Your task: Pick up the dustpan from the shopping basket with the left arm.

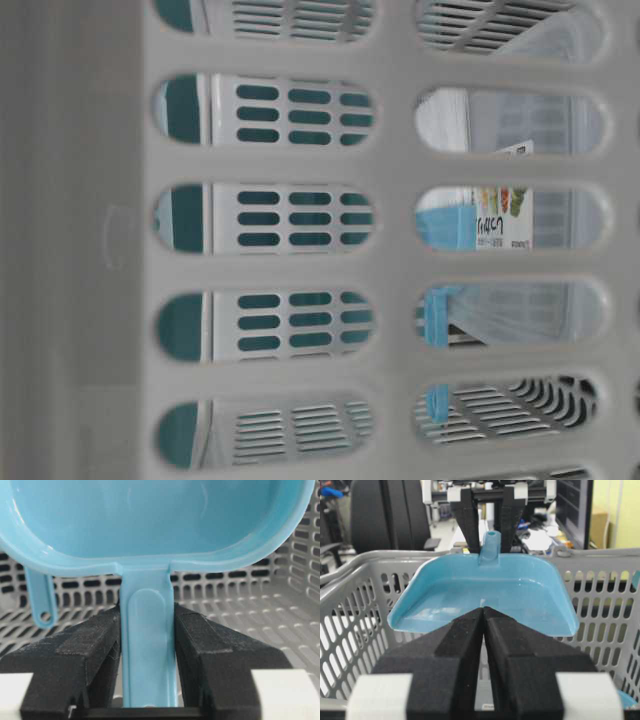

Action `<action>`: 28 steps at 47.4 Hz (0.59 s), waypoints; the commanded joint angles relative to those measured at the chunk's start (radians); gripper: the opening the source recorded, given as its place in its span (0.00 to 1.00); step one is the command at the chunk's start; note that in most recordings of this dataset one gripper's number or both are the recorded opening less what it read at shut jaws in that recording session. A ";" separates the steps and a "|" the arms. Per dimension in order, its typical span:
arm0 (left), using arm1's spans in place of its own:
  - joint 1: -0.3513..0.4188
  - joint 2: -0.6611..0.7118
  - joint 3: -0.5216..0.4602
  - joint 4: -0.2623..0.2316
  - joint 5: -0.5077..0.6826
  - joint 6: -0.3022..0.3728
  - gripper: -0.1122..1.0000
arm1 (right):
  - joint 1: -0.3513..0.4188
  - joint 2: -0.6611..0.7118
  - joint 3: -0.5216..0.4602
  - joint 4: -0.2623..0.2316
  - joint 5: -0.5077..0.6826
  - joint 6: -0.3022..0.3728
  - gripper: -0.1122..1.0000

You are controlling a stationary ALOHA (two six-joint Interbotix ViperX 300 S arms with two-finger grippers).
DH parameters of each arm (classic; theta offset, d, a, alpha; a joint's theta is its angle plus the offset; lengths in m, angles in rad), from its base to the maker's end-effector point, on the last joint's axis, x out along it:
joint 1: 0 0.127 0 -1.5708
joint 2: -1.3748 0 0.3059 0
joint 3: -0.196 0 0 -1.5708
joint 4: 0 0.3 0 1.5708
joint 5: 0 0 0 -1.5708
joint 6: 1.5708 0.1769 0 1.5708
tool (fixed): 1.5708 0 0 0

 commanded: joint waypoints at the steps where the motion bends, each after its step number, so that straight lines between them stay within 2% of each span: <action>1: -0.002 -0.014 -0.014 0.002 -0.003 -0.002 0.37 | 0.002 0.005 -0.006 0.003 -0.005 0.002 0.09; 28: -0.006 -0.012 -0.003 0.002 -0.003 -0.005 0.37 | 0.002 0.005 -0.005 0.003 -0.005 0.003 0.09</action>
